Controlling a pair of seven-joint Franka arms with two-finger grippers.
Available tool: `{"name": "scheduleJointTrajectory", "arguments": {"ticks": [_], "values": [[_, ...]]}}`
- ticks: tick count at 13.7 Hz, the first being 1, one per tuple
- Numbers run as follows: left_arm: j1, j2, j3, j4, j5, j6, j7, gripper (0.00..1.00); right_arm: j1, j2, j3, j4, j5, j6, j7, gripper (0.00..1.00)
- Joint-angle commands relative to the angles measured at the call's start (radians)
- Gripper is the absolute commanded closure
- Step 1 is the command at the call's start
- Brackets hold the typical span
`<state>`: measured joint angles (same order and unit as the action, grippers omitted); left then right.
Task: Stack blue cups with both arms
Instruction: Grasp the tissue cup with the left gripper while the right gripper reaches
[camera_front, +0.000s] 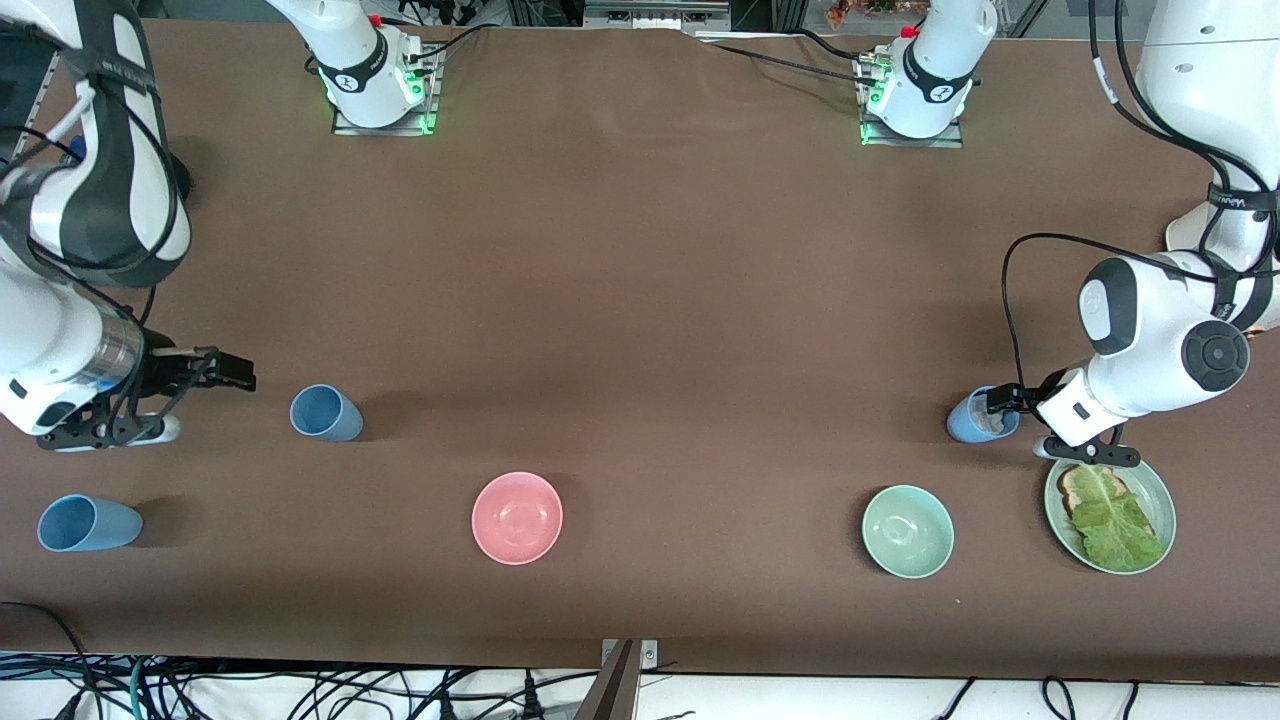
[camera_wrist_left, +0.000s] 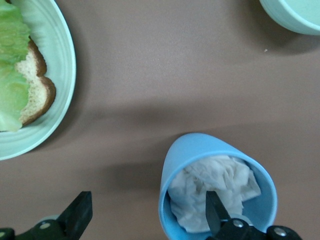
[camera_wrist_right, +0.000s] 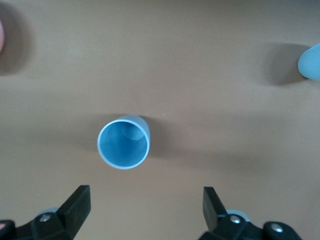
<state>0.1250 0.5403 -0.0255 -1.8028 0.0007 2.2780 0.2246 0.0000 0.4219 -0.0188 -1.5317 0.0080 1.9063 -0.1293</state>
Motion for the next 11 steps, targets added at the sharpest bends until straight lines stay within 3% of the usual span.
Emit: {"name": "scheduleJointTrajectory", "arguments": {"ticks": [1, 2, 5, 8, 9, 11], "values": [[-0.005, 0.035, 0.001, 0.010, 0.004, 0.043, 0.018, 0.00, -0.006, -0.014, 0.006, -0.118, 0.017, 0.139, -0.023, 0.01], [-0.008, 0.043, 0.001, 0.010, 0.004, 0.055, 0.018, 0.02, -0.006, -0.018, 0.006, -0.163, 0.017, 0.193, -0.023, 0.01], [-0.012, 0.064, 0.001, 0.010, 0.004, 0.092, 0.018, 0.32, -0.006, -0.018, 0.006, -0.238, 0.018, 0.285, -0.023, 0.01], [-0.005, 0.066, 0.001, 0.003, 0.001, 0.104, 0.016, 0.95, -0.008, -0.009, 0.006, -0.269, 0.018, 0.349, -0.024, 0.01], [-0.002, 0.061, 0.001, 0.002, -0.001, 0.098, 0.018, 1.00, -0.008, 0.003, 0.006, -0.269, 0.018, 0.364, -0.024, 0.02], [-0.001, 0.055, -0.001, 0.000, -0.001, 0.092, 0.019, 1.00, -0.012, 0.023, 0.006, -0.281, 0.023, 0.390, -0.045, 0.04]]}}
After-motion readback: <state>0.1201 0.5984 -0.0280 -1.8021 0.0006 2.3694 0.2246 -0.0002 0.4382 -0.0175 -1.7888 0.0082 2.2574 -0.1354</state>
